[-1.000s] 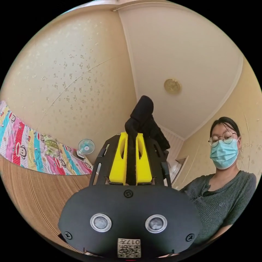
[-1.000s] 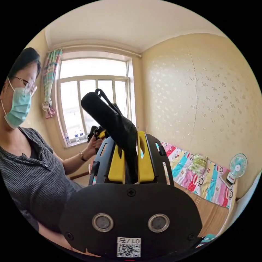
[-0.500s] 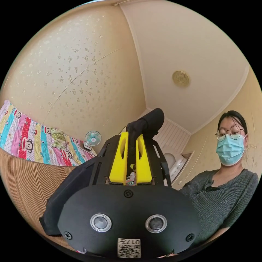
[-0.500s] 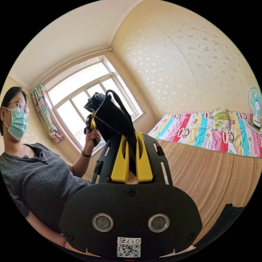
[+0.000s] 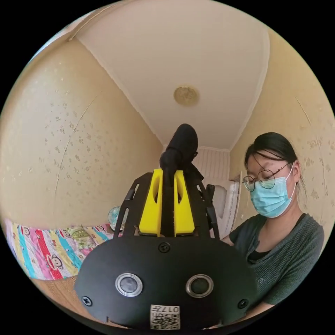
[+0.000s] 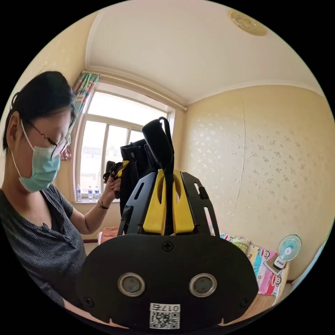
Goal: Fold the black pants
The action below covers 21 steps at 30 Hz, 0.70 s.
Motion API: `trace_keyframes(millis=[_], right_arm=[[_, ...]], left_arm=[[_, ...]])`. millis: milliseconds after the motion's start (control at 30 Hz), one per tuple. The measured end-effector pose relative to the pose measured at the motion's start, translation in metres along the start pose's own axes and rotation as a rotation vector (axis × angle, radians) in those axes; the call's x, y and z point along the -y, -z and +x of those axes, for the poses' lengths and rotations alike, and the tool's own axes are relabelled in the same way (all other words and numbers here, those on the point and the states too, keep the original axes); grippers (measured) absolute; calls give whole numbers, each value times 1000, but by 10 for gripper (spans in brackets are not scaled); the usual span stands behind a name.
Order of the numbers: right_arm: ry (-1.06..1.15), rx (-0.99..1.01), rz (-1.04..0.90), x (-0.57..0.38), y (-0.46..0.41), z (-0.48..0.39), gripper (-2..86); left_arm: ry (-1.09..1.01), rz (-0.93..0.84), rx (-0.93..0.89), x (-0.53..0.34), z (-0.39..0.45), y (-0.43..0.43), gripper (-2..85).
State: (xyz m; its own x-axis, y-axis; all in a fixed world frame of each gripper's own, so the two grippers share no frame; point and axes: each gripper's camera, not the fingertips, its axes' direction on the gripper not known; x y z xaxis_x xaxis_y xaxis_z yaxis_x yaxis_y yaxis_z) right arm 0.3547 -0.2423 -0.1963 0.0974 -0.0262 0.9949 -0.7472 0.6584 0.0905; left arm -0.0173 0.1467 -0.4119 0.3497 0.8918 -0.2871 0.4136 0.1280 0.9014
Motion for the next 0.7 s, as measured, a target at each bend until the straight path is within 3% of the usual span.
trace_keyframes(millis=[200, 367, 567, 700], right_arm=[[-25, 44, 21, 97, 25, 50, 26], [-144, 7, -62, 155, -8, 148, 26], [-347, -104, -308, 107, -155, 347, 26], [-397, -283, -459, 56, -305, 508, 33]], left_arm=[[7, 15, -6, 74, -8, -12, 53], [90, 19, 84, 93, -64, -26, 55], [315, -177, 414, 43, -239, -65, 57], [491, -360, 556, -22, -466, -103, 68]])
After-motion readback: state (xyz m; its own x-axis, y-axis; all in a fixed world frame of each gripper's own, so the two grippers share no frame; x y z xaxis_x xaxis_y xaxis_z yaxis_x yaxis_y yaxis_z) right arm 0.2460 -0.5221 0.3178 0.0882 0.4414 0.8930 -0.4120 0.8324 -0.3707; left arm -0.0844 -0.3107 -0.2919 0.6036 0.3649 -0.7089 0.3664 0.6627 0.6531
